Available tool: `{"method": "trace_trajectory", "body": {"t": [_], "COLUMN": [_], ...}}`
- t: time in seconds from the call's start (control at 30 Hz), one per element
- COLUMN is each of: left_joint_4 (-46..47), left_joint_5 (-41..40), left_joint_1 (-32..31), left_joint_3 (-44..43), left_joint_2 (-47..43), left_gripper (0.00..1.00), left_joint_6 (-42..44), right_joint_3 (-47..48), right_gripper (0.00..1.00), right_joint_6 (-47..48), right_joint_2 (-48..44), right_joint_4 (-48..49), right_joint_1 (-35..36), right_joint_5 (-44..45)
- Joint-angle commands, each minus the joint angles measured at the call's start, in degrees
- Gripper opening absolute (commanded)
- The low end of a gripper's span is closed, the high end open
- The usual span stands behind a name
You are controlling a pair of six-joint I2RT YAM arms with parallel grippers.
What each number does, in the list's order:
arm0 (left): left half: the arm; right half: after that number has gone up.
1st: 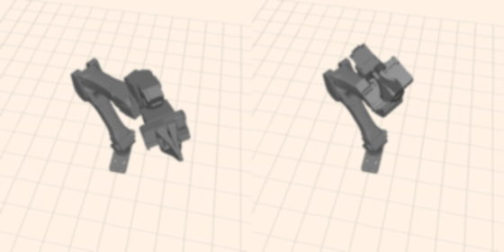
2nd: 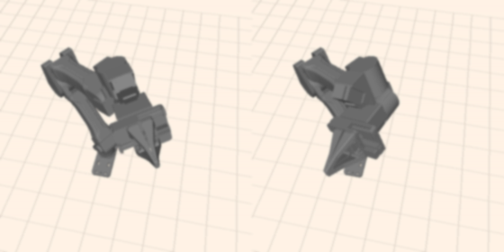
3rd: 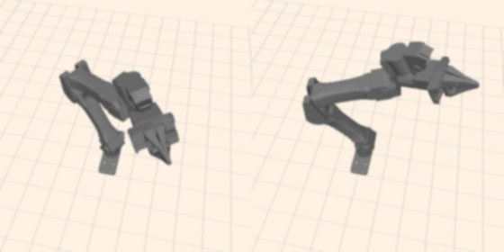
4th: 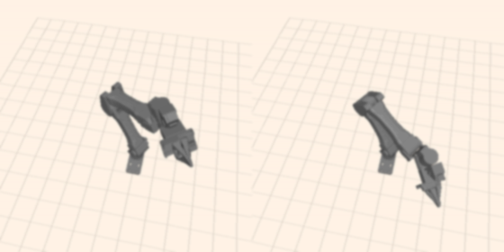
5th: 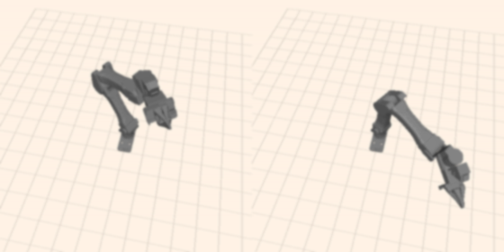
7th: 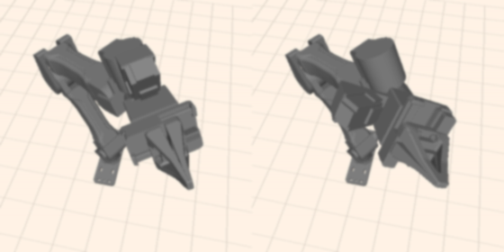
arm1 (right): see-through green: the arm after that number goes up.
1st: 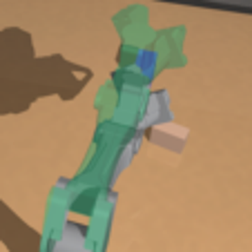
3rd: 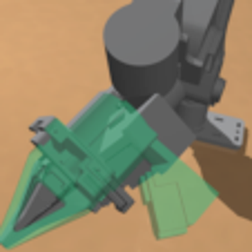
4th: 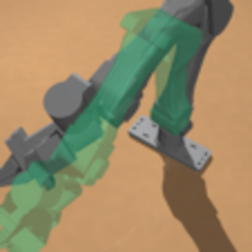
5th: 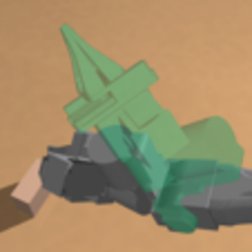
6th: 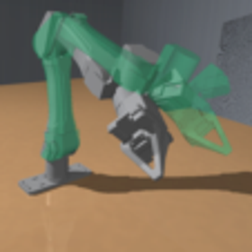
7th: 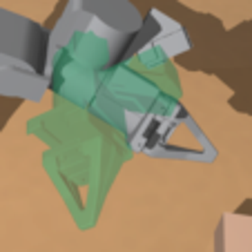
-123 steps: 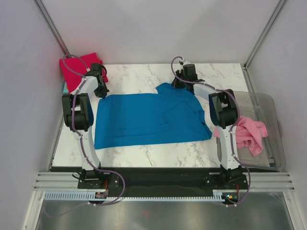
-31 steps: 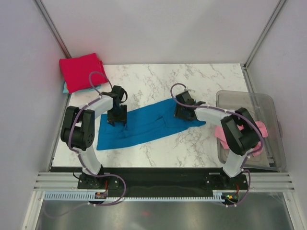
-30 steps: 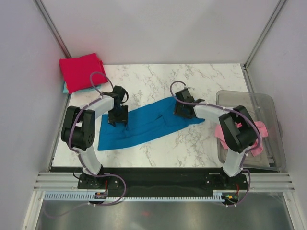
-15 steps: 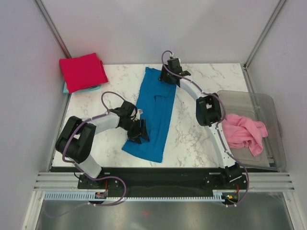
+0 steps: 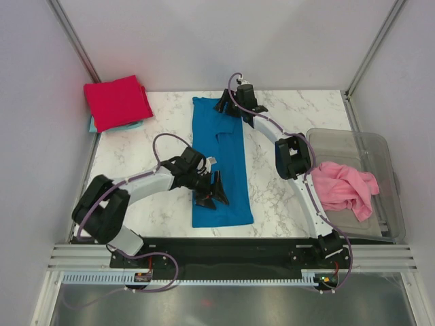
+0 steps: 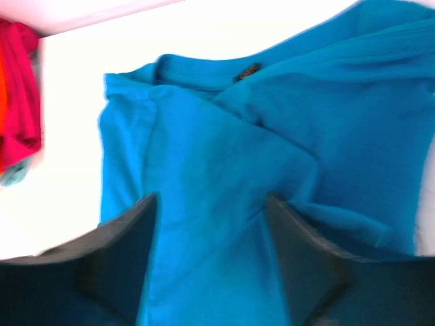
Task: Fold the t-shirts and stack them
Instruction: Fold the tshirt
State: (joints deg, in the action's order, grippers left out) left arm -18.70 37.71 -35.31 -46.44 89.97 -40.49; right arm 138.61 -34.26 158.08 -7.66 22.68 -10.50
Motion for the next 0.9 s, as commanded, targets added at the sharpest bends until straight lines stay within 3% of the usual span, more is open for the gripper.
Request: {"method": "trace_trajectory", "body": {"t": [0.0, 0.1, 0.2, 0.27, 0.37, 0.43, 0.47, 0.5, 0.57, 0.6, 0.7, 0.87], "left_joint_4": [-7.8, -15.3, -18.9, -19.3, -19.1, -18.7, -18.4, -18.1, -17.9, -17.8, -17.5, -15.2], "left_joint_5": [-4.3, -12.3, -20.6, -23.5, -23.1, -23.1, -23.4, -23.6, -24.8, -25.1, -26.3, -25.7], "left_joint_1": [-1.0, -1.0, -0.9, -0.9, -0.9, -0.9, -0.9, -0.9, -0.9, -0.9, -0.9, -0.9], "left_joint_3": [-7.9, -11.2, -10.0, -7.9, -1.9, 2.6, 5.6, 7.0, 10.6, 11.6, 14.7, 17.5], "left_joint_2": [-12.5, -19.2, -23.9, -28.1, -32.1, -33.9, -36.5, -37.8, -41.9, -43.1, -46.0, -46.1], "left_gripper": [0.74, 0.84, 0.98, 1.00, 1.00, 0.97, 0.94, 0.92, 0.90, 0.88, 0.83, 0.76], "left_joint_6": [0.2, 3.7, 5.0, 3.7, 1.3, -1.1, -1.9, -2.6, -4.2, -4.6, -5.7, -8.4], "right_joint_3": [-2.2, -0.6, -2.7, -8.9, -24.1, -39.3, -44.9, -55.9, -67.1, -77.7, -95.3, -112.7], "right_gripper": [0.80, 0.95, 0.98, 0.98, 0.98, 0.98, 0.98, 0.98, 0.98, 0.96, 0.85, 0.60], "right_joint_6": [1.7, 3.2, 5.3, 7.0, 7.6, 7.1, 6.1, 5.2, 0.3, -2.1, -9.8, -21.7], "right_joint_2": [0.8, -3.3, -11.2, -20.1, -35.5, -44.0, -52.8, -57.0, -69.4, -73.3, -87.1, -103.5], "right_joint_4": [-3.8, -4.4, -5.4, -6.2, -6.8, -7.1, -7.2, -7.5, -7.6, -7.5, -6.4, -3.7], "right_joint_1": [0.3, 0.2, -0.3, -0.2, 0.3, 1.0, 2.1, 2.6, 5.0, 5.8, 10.0, 18.4], "right_joint_5": [-2.9, -4.7, -4.6, -3.4, 0.7, 4.3, 5.6, 7.3, 11.5, 12.1, 13.3, 13.6]}}
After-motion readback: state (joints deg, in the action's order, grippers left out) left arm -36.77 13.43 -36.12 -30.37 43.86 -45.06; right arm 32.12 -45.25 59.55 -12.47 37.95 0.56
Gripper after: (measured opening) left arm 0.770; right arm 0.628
